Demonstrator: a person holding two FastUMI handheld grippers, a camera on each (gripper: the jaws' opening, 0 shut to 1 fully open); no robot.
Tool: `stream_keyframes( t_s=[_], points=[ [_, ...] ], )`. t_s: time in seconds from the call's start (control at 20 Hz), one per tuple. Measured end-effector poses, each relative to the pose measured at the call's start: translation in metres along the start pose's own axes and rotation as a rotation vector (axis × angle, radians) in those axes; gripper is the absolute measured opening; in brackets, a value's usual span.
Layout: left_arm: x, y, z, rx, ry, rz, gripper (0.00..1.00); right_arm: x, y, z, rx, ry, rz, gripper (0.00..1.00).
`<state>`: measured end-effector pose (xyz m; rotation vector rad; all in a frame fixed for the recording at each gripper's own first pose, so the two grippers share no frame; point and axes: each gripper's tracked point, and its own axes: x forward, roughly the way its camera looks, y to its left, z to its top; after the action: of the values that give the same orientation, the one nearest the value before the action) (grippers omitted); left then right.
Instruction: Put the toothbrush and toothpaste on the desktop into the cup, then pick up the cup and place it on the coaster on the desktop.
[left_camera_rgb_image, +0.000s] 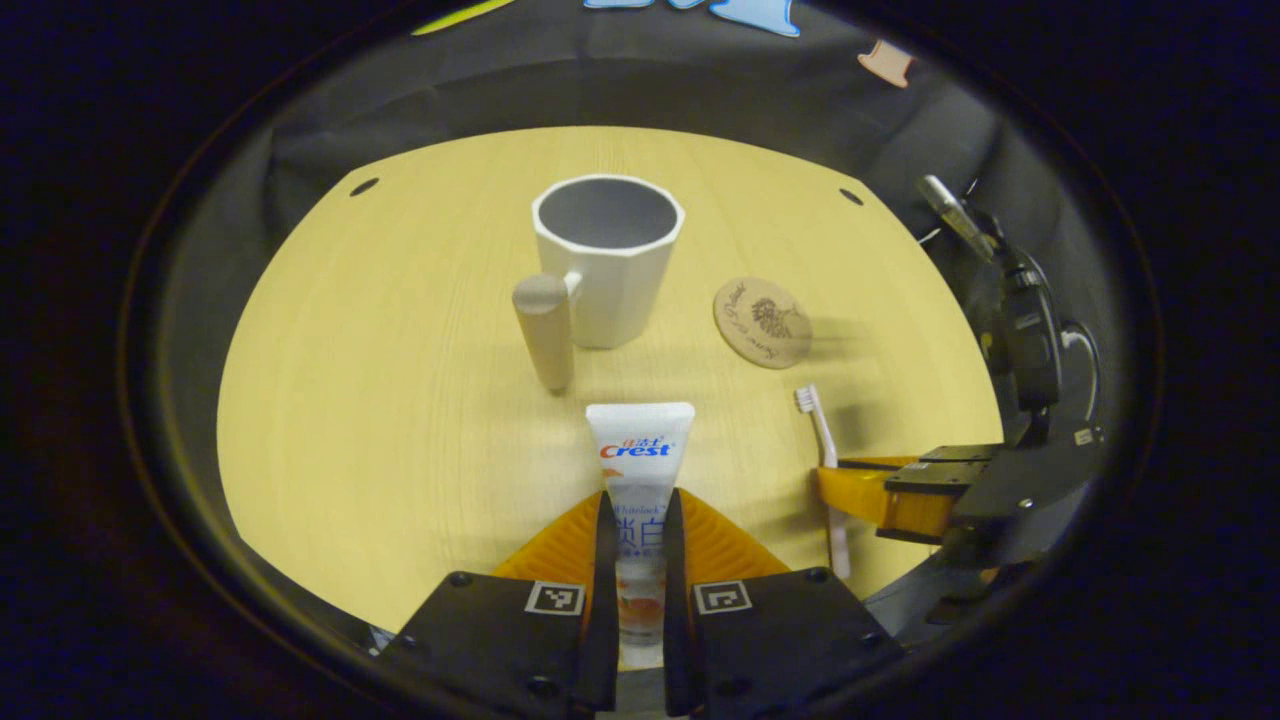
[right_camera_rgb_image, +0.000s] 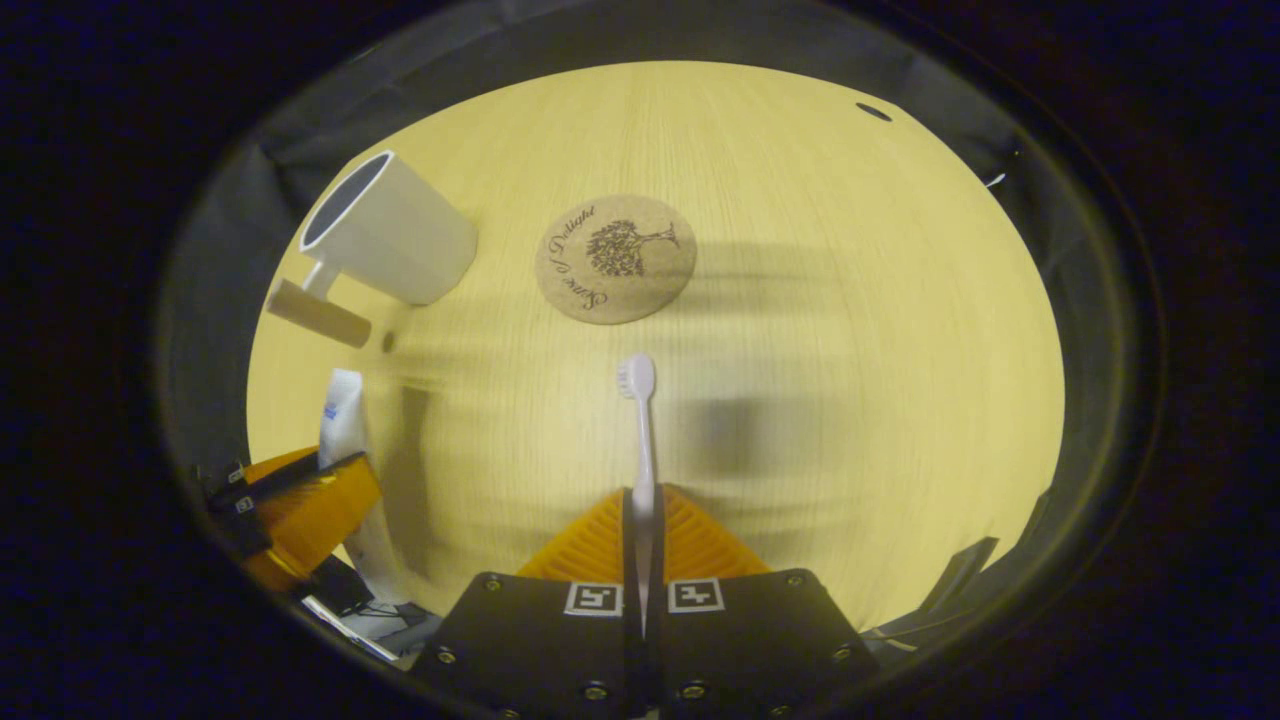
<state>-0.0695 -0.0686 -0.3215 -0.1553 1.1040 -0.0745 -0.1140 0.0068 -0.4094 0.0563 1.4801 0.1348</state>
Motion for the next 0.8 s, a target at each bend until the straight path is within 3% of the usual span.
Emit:
stream_keyframes(
  t_s=[0.4,0.8],
  points=[
    [-0.06,-0.013,0.069,-0.037,-0.136,-0.051,0.25,0.0,0.0,0.0,0.0,0.003,0.007,0.02],
    [-0.083,-0.003,0.169,-0.003,-0.289,-0.056,0.25,-0.001,0.0,0.001,0.031,0.001,0.026,0.02]
  ],
)
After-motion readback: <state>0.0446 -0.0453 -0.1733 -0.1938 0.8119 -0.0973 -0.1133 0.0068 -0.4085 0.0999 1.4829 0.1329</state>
